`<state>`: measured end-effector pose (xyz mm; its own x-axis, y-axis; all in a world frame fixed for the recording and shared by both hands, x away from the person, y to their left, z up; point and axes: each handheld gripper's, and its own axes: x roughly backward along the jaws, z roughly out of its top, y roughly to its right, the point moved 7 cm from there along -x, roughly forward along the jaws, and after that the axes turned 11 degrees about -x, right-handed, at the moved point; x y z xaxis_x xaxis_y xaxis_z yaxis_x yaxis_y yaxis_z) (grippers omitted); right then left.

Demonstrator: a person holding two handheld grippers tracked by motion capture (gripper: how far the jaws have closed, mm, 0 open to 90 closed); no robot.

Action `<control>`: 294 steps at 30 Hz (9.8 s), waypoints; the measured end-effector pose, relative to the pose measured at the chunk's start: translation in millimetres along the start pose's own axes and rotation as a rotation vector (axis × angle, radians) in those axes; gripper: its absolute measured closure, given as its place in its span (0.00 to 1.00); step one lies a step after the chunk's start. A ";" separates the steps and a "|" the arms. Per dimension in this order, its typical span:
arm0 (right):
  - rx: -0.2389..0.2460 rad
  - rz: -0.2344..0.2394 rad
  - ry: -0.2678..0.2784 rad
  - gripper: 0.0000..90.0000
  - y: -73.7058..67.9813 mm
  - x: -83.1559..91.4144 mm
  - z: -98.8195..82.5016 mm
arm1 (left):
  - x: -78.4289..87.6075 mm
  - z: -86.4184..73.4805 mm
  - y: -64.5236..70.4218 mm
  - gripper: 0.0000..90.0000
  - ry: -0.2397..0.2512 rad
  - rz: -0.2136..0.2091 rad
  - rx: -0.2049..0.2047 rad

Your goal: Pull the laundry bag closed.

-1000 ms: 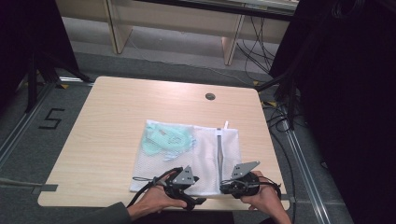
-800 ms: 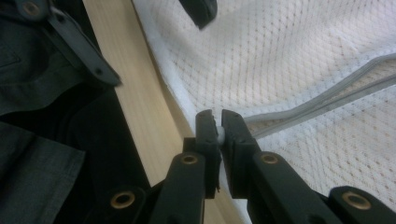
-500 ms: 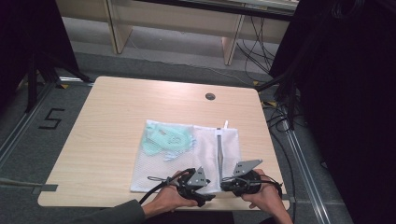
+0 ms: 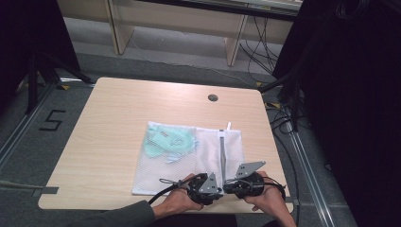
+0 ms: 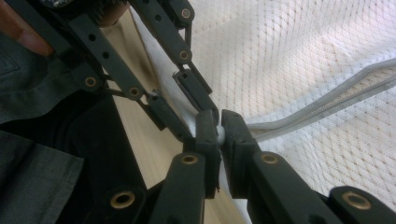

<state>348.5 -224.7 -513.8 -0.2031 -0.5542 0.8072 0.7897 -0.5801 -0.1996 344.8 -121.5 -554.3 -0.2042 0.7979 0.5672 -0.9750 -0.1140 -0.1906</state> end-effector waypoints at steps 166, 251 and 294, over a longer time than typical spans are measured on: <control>0.027 -0.082 -0.027 0.96 68.2 -37.7 41.4 | 8.3 -1.7 4.7 0.99 -0.072 -0.061 -0.067; -0.007 -0.223 0.015 0.96 137.3 -43.5 85.2 | 9.2 3.1 11.5 0.99 -0.039 -0.109 -0.026; -0.041 -0.290 0.059 0.96 168.4 -47.3 99.6 | 7.1 2.1 17.2 0.99 -0.038 -0.116 -0.022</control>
<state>548.7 -236.8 -530.3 -0.4509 -0.3947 0.8006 0.6698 -0.7425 0.0112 326.4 -118.9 -551.8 -0.0939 0.7816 0.6166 -0.9902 -0.0092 -0.1391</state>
